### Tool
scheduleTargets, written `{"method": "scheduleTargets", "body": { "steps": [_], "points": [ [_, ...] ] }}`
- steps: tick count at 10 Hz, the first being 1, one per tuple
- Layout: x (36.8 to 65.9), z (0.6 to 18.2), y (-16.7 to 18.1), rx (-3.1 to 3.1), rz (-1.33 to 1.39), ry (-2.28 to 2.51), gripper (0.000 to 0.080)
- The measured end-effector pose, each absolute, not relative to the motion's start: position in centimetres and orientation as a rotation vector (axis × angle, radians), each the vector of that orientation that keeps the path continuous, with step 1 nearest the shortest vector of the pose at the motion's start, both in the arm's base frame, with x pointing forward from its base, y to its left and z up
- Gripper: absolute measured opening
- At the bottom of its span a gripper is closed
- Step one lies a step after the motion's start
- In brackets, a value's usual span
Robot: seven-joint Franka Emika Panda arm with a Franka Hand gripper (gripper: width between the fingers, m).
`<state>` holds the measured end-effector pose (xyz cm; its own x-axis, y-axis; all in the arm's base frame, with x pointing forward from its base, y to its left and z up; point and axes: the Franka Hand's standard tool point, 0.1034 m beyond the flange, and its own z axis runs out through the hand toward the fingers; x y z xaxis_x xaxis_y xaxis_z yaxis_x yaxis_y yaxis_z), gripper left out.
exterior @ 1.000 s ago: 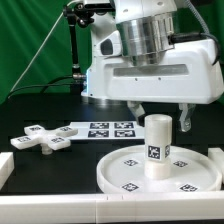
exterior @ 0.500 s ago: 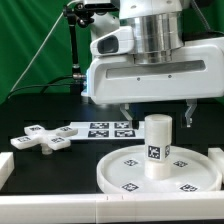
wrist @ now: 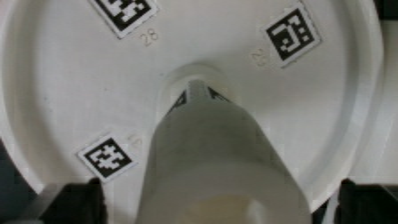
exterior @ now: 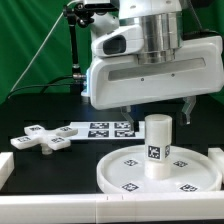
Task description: Assemble round table
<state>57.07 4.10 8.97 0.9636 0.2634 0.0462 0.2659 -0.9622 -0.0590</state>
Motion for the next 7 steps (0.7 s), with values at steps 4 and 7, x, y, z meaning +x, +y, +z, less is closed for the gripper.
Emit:
{"method": "scheduleTargets", "body": {
  "steps": [4,7],
  "points": [
    [57.62,9.09,4.31,-2.956,-0.061,-0.969,0.0648],
    [57.60,9.04,4.20,-2.874,-0.054,-1.219,0.0648]
  ]
}}
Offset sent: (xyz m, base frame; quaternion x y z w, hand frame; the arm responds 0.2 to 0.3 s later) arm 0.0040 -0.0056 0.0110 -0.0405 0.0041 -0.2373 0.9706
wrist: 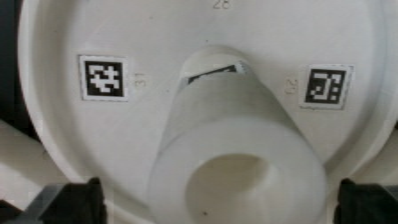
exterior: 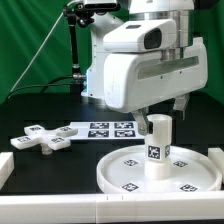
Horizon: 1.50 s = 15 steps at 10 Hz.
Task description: Assemble round table
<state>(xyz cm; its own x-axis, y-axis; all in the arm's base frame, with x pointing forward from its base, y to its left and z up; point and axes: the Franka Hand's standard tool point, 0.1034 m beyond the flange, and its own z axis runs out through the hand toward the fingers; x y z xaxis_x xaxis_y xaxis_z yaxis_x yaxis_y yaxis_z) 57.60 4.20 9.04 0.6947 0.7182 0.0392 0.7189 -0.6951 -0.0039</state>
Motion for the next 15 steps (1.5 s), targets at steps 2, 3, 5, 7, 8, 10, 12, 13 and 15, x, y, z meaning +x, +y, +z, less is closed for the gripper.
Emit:
{"method": "scheduleTargets", "body": {
  "steps": [2,3,5,7,8,10,12,13,15],
  "points": [
    [57.81,9.23,4.73,-2.772,-0.047,-1.495,0.0648],
    [57.78,9.17,4.98,-2.728,-0.036,-1.584,0.0648],
    [57.79,8.97,4.87,-2.602,-0.020,-1.798,0.0648],
    [57.80,8.83,4.76,-2.444,-0.018,-2.038,0.0648],
    [57.64,8.71,4.67,-2.409,-0.012,-2.077,0.0648],
    [57.65,8.71,4.55,-2.283,-0.004,-2.220,0.0648],
    [57.62,8.67,4.51,-2.286,-0.002,-2.216,0.0634],
    [57.54,8.63,4.49,-2.285,0.003,-2.214,0.0425],
    [57.47,8.66,4.47,-2.284,0.007,-2.212,0.0423]
  ]
}}
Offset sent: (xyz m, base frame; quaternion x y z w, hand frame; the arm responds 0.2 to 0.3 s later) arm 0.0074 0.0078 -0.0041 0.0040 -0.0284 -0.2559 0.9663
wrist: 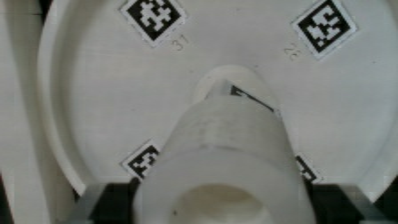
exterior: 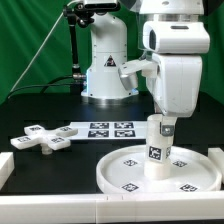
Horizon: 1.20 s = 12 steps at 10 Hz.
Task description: Assemble round table
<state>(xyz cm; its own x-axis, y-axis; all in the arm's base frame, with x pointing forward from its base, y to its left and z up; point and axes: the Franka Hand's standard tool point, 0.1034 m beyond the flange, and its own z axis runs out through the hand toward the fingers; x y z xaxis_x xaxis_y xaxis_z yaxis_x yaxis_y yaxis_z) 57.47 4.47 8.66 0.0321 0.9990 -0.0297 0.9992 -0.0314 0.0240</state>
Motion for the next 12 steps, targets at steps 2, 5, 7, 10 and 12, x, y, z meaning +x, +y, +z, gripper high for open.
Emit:
{"method": "scheduleTargets", "body": {
  "steps": [2,5,7,10,12],
  "points": [
    [57.46,8.66,4.48,2.269,-0.006,2.118,0.0423],
    [57.27,8.69,4.08,2.570,0.010,1.800,0.0423],
    [57.24,8.70,3.99,2.799,0.024,1.470,0.0422],
    [57.03,8.49,4.17,2.989,0.028,1.082,0.0421],
    [57.03,8.48,4.18,3.052,0.024,0.894,0.0417]
  ]
}}
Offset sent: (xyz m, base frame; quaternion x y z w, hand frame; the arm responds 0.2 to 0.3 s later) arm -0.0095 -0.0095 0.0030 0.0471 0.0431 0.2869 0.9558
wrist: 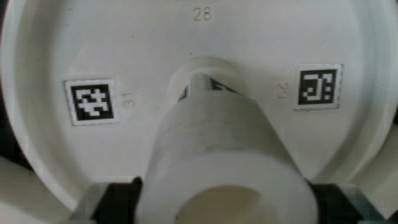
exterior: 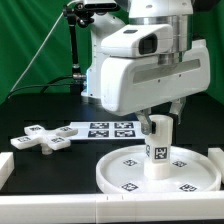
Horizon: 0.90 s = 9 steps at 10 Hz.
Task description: Assemble round table
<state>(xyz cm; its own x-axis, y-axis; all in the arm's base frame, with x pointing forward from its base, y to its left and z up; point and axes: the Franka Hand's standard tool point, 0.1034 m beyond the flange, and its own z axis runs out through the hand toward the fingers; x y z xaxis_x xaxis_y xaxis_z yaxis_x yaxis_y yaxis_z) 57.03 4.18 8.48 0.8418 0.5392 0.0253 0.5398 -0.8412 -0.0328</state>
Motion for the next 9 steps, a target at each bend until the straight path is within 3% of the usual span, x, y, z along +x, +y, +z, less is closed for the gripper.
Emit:
{"method": "scheduleTargets", "body": {
  "steps": [9],
  "points": [
    [57.18,8.42,3.81,-3.070,-0.074,0.168,0.0417]
  ]
}}
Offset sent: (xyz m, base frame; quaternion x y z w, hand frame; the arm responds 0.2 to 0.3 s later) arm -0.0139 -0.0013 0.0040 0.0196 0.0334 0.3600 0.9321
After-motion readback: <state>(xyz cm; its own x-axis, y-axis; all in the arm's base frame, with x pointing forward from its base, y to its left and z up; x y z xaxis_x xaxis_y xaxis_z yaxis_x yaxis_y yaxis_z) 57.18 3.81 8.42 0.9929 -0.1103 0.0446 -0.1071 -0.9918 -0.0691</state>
